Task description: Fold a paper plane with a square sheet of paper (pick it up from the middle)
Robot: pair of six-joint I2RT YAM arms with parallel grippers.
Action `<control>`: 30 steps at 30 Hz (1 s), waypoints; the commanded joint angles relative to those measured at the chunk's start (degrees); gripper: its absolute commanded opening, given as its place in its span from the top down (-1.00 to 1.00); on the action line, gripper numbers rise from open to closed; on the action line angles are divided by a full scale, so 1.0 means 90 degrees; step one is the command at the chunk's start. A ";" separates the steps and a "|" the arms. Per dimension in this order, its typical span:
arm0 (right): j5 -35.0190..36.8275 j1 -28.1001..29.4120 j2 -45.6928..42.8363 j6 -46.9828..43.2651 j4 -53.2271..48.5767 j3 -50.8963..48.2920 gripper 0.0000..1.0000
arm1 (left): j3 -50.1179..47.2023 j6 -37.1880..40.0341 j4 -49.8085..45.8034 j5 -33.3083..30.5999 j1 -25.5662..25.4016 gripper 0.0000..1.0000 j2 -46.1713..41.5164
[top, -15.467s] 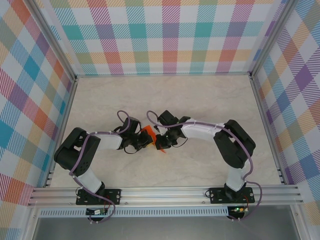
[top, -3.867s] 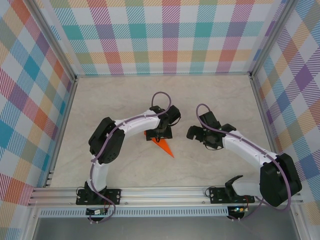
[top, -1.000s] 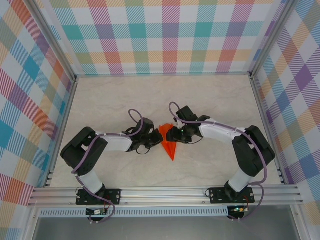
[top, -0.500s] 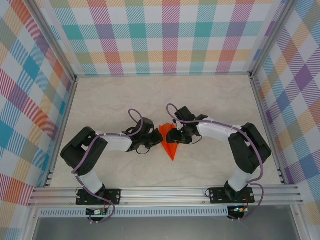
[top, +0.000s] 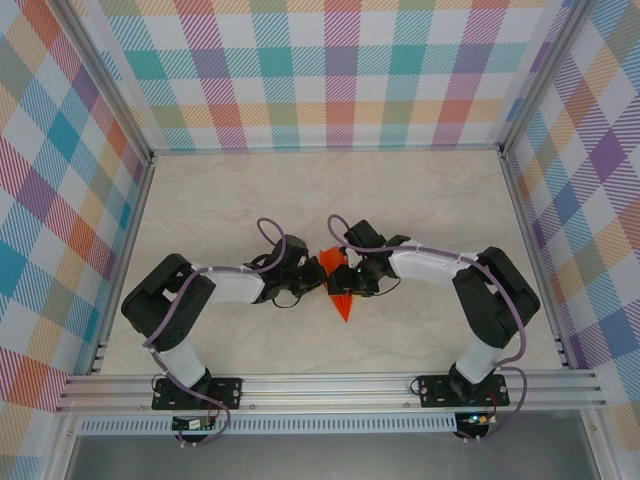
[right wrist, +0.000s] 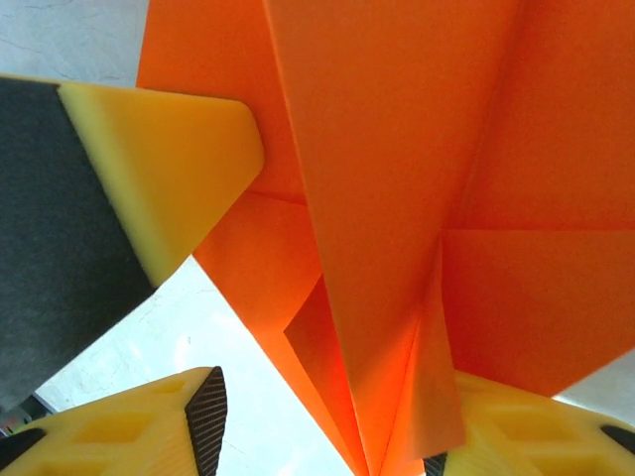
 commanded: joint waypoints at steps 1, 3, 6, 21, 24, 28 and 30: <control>0.0351 0.0079 0.0174 0.0055 -0.0206 0.0244 -0.05 | -0.0036 -0.0019 0.0028 0.0052 0.0054 0.89 -0.0202; 0.0480 0.0097 0.0232 0.0083 -0.0261 0.0293 -0.01 | -0.0028 -0.0014 -0.0022 0.0028 0.0054 0.81 -0.0231; 0.0580 0.0109 0.0296 0.0115 -0.0280 0.0342 0.11 | -0.0013 0.0006 -0.0160 -0.0003 0.0064 0.70 -0.0309; 0.1428 0.0166 0.0480 0.0215 -0.0832 0.0644 0.47 | 0.0572 0.0502 -0.3664 -0.2019 0.0347 -0.51 -0.1688; 0.1447 0.0203 0.0578 0.0208 -0.0881 0.0731 0.44 | 0.0688 0.0549 -0.4299 -0.2443 0.0353 -0.70 -0.1848; 0.1497 0.0272 0.0734 0.0233 -0.0983 0.0886 0.48 | 0.0685 0.0455 -0.4755 -0.2893 0.0366 -1.00 -0.2022; 0.1568 0.0295 0.0786 0.0262 -0.1046 0.0947 0.54 | 0.0675 0.0426 -0.4860 -0.2980 0.0376 -1.00 -0.2062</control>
